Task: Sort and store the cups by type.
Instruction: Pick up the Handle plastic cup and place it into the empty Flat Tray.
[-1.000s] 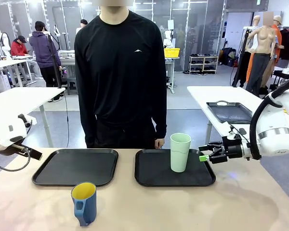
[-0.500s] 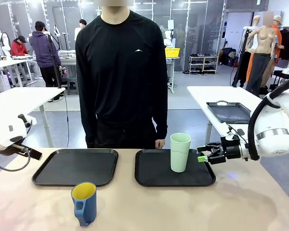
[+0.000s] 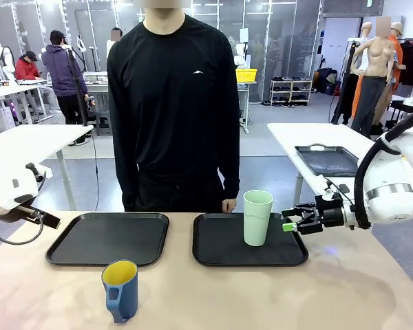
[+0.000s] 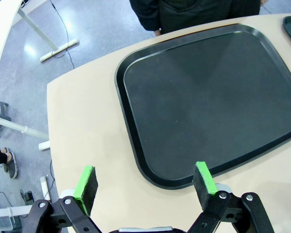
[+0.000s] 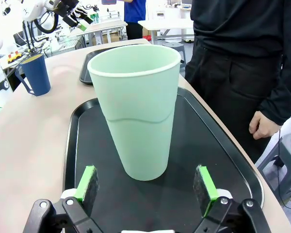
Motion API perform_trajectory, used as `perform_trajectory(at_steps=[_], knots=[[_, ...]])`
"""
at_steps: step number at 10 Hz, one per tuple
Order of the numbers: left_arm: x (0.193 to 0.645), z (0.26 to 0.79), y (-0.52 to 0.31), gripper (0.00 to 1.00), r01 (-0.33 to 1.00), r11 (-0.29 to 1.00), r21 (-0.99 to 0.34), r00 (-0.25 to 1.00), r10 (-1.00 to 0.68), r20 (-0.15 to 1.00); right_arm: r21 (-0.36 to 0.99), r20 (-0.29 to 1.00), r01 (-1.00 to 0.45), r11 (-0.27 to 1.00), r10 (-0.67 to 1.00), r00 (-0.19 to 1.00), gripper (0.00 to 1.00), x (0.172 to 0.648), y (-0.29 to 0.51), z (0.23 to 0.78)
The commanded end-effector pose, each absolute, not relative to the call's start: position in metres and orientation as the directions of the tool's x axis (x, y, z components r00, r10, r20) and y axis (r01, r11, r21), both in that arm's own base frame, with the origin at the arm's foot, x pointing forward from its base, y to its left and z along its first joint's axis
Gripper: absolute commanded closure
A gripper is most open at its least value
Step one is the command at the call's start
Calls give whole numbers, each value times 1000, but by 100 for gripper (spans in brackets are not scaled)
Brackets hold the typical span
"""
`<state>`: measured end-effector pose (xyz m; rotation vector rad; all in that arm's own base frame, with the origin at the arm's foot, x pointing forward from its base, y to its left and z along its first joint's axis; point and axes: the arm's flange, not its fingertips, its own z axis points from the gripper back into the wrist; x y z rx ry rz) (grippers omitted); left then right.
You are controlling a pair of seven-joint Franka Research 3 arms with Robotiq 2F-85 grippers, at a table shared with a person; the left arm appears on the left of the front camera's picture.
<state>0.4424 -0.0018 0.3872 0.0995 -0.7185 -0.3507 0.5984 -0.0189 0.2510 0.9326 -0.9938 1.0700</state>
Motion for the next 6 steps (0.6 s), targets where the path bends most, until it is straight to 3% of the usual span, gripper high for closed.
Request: perform_trajectory(at_steps=[1,4,6], knots=[[442,387,-1,0,282,936,212,696,-352,626,117,954,-969,218,247,171,0,601,-18,251],[442,387,-1,0,282,936,212,696,-352,626,120,952,-968,221,251,175,0,598,-19,251],[442,387,-1,0,282,936,212,696,-352,626,15,912,-967,253,393,117,0,552,-23,297]])
